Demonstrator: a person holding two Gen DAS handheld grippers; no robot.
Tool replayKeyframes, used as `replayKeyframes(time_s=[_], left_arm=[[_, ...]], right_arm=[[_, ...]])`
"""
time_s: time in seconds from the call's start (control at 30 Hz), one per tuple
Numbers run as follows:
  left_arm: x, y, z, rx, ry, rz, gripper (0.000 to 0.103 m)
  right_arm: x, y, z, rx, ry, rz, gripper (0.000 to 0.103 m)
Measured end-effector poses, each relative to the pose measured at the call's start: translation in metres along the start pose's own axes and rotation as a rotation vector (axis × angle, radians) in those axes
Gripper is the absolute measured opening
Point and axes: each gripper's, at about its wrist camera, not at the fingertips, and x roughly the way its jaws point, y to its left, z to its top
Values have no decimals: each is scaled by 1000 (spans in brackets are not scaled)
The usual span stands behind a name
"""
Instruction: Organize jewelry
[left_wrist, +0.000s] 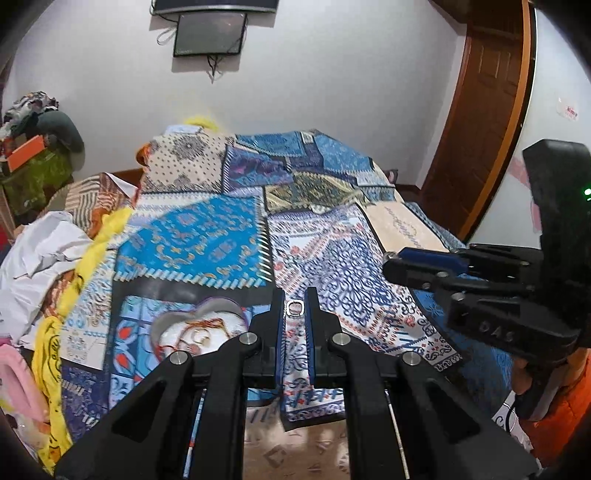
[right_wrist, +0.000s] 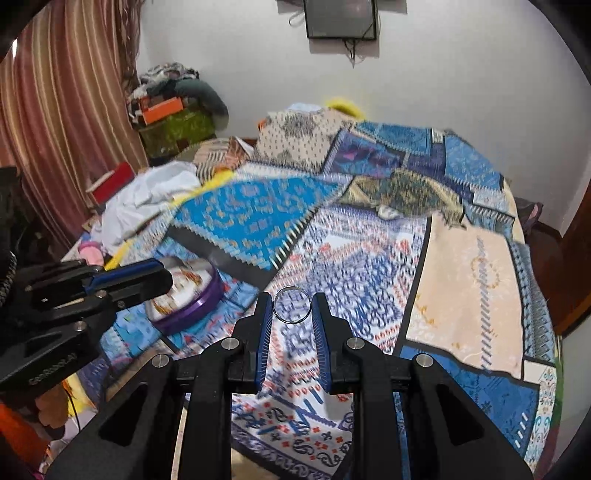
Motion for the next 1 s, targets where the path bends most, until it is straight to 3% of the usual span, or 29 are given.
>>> replayKeyframes(time_s=[0.27,0.5,1.0], left_arm=[[-24,24,9,-27,-77,48,8],[-39,48,11,-36,-111,103,8],[-11,91,-22,-144,-14,91,8]], right_arm=[[-18,25,21,-33,-85,-9,20],[-17,47,32,-54,-119,34,20],[39,84,27,-114,-5,102,20]])
